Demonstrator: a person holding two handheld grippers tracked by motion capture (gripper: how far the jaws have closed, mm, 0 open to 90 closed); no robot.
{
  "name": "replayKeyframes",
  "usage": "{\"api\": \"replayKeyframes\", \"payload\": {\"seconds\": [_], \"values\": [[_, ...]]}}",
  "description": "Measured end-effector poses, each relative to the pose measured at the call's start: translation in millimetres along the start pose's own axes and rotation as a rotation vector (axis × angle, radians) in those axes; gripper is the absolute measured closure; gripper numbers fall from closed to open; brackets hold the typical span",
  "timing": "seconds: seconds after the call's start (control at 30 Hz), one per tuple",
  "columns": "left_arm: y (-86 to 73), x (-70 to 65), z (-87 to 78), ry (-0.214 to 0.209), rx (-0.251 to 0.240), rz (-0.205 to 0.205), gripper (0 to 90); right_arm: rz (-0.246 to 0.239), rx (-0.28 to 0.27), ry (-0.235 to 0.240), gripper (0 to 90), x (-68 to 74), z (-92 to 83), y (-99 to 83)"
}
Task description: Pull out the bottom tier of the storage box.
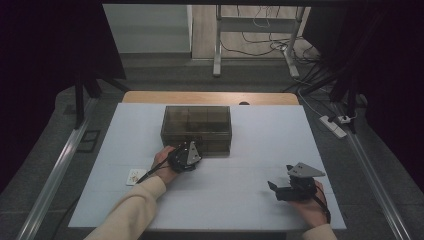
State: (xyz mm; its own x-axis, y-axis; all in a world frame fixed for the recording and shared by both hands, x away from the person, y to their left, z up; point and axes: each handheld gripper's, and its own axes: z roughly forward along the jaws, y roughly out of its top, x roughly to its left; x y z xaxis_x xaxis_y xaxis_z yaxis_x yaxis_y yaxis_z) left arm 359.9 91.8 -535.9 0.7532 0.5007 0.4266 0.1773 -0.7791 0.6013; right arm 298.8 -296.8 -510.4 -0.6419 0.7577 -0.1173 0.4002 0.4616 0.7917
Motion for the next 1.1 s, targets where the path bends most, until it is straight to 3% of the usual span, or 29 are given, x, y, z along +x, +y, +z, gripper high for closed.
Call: {"api": "replayKeyframes", "payload": {"seconds": [1.1], "values": [[1.1, -2.6, -7.1, -0.039, 0.027, 0.008, 57.4, 0.003, -0.004, -0.003, 8.7, -1.4, -2.4, -1.1]]}}
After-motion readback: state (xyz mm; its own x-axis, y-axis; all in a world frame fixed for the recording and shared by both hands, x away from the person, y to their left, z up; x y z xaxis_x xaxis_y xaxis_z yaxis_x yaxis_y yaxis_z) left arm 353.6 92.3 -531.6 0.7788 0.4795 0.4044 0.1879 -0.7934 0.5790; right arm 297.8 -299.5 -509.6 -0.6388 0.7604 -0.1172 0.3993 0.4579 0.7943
